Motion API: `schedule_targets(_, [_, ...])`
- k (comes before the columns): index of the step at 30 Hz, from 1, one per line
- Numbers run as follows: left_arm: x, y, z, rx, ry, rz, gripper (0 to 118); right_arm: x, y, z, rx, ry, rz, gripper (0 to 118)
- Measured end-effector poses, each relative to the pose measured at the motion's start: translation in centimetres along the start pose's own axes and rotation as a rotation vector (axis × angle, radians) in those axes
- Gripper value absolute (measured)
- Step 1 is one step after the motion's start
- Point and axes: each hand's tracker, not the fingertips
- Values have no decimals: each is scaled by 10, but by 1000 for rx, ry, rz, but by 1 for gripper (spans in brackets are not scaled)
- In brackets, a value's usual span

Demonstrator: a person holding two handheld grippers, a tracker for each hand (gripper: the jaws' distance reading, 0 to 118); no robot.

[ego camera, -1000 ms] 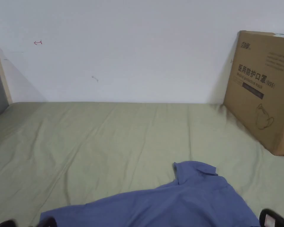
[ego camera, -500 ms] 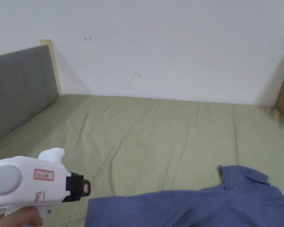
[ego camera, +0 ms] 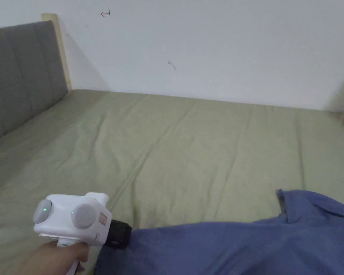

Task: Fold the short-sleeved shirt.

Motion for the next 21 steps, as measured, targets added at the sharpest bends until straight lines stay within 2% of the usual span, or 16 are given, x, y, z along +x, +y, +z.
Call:
schedule_targets(1, [8, -2, 4, 41, 4, -44, 115, 0, -1, -2, -6, 0, -4, 0])
schedule_targets(2, [15, -3, 10, 66, -12, -72, 106, 0, -2, -4, -9, -1, -10, 0])
schedule_targets(4, [30, -8, 23, 103, -5, -119, 77, 3, -5, -6, -11, -4, -30, 0])
schedule_targets(6, [38, -11, 28, 124, -23, -147, 22, 4, -5, -6, -10, 3, -61, 0])
schedule_targets(7, [41, -13, 29, 131, -29, -148, 2, 6, -3, -6, -7, 13, -81, 0])
schedule_targets(10, [37, -14, 35, 148, -71, -115, 2, 17, 10, -4, 20, 35, -98, 0])
schedule_targets(12, [29, -14, 48, 241, -68, -47, 2, 30, 39, -10, 36, 62, -123, 0])
schedule_targets(15, [15, -16, 74, 361, -108, 49, 2, 85, 80, -46, -36, 10, -233, 0])
schedule_targets(16, [15, -15, 85, 383, -94, 43, 2, 107, 90, -67, -103, 31, -245, 0])
schedule_targets(17, [15, -15, 92, 400, -92, 24, 2, 126, 98, -87, -158, -6, -232, 14])
schedule_targets(18, [16, -14, 97, 409, -95, 12, 2, 138, 104, -104, -195, -62, -204, 47])
schedule_targets(19, [17, -14, 101, 427, -103, -2, 2, 156, 109, -127, -258, -104, -191, 93])
schedule_targets(20, [23, -13, 109, 430, -103, -14, 2, 170, 112, -148, -330, -129, -190, 116])
schedule_targets(21, [25, -12, 111, 430, -99, -20, 2, 181, 112, -163, -393, -140, -193, 117])
